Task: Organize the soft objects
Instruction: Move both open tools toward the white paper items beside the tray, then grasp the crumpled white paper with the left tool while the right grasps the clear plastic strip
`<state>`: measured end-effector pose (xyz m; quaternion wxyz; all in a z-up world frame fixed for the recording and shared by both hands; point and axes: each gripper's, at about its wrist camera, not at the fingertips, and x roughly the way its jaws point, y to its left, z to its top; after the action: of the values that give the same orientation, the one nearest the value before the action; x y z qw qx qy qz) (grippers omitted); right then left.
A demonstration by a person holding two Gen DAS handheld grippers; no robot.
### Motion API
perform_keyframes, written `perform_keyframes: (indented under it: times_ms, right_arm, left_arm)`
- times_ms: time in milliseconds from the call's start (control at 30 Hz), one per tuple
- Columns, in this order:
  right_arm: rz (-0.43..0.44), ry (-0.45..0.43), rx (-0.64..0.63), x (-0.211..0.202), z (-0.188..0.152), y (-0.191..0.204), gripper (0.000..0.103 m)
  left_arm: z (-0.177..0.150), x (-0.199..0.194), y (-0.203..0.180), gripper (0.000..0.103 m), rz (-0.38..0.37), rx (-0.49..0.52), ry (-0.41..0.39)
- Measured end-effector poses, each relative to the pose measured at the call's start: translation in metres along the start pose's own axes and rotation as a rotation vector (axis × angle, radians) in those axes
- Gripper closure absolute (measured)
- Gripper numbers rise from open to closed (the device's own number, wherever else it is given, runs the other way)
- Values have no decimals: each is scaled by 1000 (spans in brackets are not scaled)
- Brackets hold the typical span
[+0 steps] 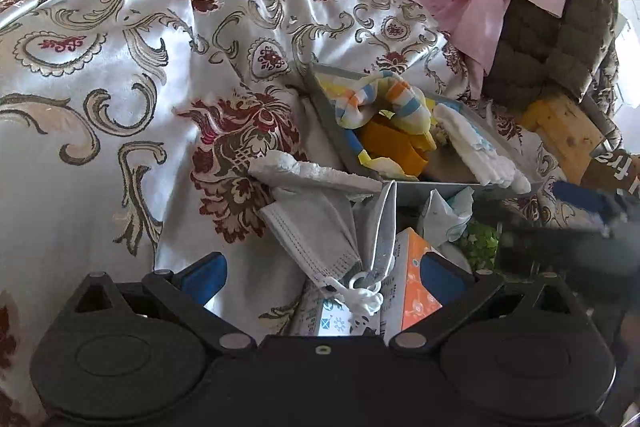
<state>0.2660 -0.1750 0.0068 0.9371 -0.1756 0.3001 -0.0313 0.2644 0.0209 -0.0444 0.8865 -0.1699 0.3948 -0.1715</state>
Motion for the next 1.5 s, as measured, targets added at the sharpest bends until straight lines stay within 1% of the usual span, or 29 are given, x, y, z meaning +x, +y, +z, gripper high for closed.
perform_keyframes:
  times_ms: [67,167,267,333,433,500,533,600,633,700,733,833,900,967,1067,1167,1200,1233,1267,1333,1400,1500]
  right_arm:
    - [24,7,18,4,13,-1,0]
    - [71,-4,32,11,22,-1,0]
    - [91,-12,33,17,15,-3,0]
    - [109,-20,27,16,10,-4,0]
    - [153,-44,12,11,4,-3,0]
    - [170,-64,1,8,5,0,0]
    - [182,-65,5,7,7,2,0]
    - [237,-50,22,7,15,6,0]
    - [265,-47,22,7,19,8,0]
    - [328,-42,-14,10,29,17,1]
    - [354,-37,-37,12,34,21,1]
    - [460,22,-156,26,52,43,4]
    - [517,82,-223,41,63,56,9]
    - [570,152,-258,57,70,67,12]
    - [617,229,-303,76,76,82,17]
    - [618,276,-357,89,75,95,24]
    - [609,283,-369,92,76,99,31]
    - [599,290,-376,94,76,102,35]
    - [589,301,-376,97,76,104,43]
    - [582,308,-354,101,77,102,49]
    - [576,302,-327,101,78,98,67]
    - [555,298,-298,102,77,95,73]
  left_arm:
    - [0,2,1,1,0,21,-14]
    - [0,5,6,4,-49,39,-17]
    - [0,9,10,7,-102,24,-8]
    - [-1,10,9,9,-123,18,-5]
    - [-2,10,6,17,-110,32,-18]
    - [-4,13,4,26,-98,43,-5]
    - [-4,15,4,28,-99,40,8]
    - [-5,16,5,36,-101,31,19]
    - [-5,16,6,38,-101,31,19]
    - [-5,16,7,45,-100,27,16]
    - [-5,17,8,46,-105,24,16]
    - [-6,18,9,47,-110,25,10]
    - [-8,19,9,47,-113,34,4]
    - [-9,20,8,47,-123,40,4]
    - [-9,22,6,45,-120,67,-2]
    - [-9,24,5,45,-106,87,-8]
    - [-8,25,6,47,-108,84,-8]
    - [-8,25,7,49,-110,76,-11]
    - [-6,25,8,53,-108,66,-18]
    - [-4,25,11,57,-102,46,-25]
    - [-2,23,15,62,-89,16,-39]
    - [1,23,22,67,-68,-36,-55]
